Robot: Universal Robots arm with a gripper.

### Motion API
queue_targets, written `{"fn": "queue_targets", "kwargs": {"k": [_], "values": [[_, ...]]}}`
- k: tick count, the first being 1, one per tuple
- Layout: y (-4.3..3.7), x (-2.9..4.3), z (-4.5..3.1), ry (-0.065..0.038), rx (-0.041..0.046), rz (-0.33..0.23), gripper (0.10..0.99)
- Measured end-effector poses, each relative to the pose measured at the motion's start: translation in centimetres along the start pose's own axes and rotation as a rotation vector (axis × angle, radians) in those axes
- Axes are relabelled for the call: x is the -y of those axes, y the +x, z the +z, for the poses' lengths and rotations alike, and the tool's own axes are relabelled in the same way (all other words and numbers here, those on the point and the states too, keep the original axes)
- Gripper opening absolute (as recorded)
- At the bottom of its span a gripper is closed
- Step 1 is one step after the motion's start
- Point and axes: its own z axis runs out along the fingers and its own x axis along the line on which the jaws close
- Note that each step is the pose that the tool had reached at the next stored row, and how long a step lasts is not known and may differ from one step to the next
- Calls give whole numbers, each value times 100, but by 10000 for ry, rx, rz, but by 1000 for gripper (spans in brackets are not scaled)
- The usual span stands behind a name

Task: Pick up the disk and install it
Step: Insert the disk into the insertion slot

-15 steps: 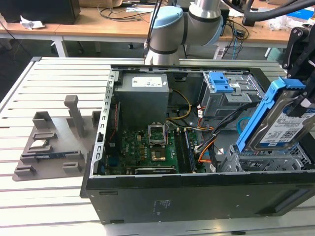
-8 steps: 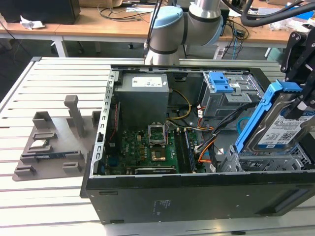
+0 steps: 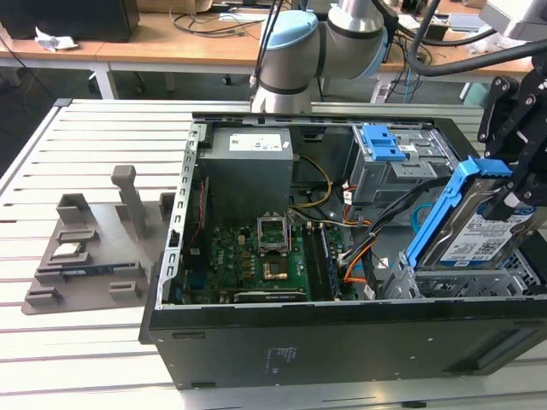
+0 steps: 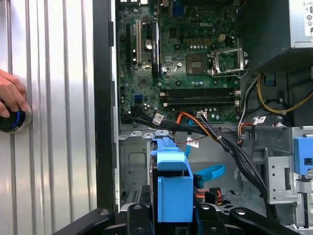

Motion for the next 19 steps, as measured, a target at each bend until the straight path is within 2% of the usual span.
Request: {"fn": "queue_targets", "kwargs": {"k": [19], "values": [[-2,13,277,0,0,0,365]]}}
